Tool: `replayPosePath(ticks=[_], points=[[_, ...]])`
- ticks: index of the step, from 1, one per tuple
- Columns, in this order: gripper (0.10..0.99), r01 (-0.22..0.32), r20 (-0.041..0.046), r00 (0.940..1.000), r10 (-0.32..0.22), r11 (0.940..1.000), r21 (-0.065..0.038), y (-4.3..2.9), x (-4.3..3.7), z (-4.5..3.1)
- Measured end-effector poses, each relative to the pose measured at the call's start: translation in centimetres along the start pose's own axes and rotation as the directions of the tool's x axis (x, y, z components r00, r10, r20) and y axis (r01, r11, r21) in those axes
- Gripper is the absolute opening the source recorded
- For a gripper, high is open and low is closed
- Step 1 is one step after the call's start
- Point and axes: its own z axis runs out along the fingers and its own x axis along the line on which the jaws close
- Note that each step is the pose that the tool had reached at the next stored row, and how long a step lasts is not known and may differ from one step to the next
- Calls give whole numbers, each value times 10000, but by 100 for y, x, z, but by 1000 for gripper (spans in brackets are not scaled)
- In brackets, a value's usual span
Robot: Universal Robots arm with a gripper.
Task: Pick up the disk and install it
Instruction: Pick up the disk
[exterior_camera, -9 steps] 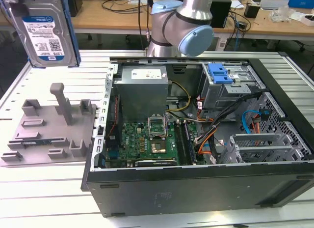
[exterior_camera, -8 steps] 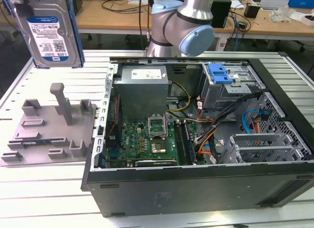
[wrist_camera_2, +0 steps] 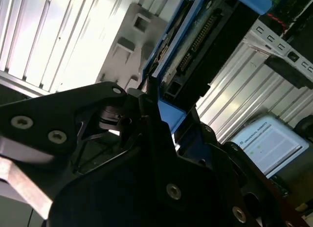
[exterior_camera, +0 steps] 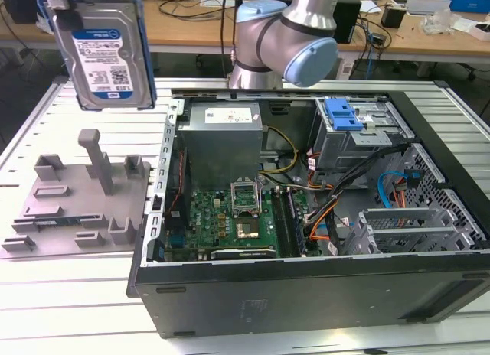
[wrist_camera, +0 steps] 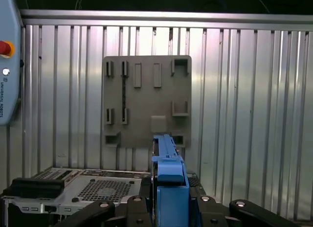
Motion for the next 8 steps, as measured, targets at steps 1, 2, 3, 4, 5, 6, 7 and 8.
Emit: replayPosePath(ticks=[1, 2, 3, 4, 5, 6, 7, 8], points=[[369, -1, 0, 10000, 1, 10000, 1, -37, 13, 1], [369, 0, 1, 10000, 0, 10000, 1, -112, 43, 2], [369, 0, 0, 10000, 0, 10000, 1, -153, 60, 2], [369, -2, 1, 10000, 2, 10000, 1, -189, 74, 3], [369, 1, 0, 10000, -1, 10000, 1, -225, 89, 3], [369, 1, 0, 10000, -1, 10000, 1, -261, 104, 3], [369, -1, 1, 10000, 1, 10000, 0, -317, 129, 4], [369, 0, 0, 10000, 0, 10000, 0, -353, 145, 5]])
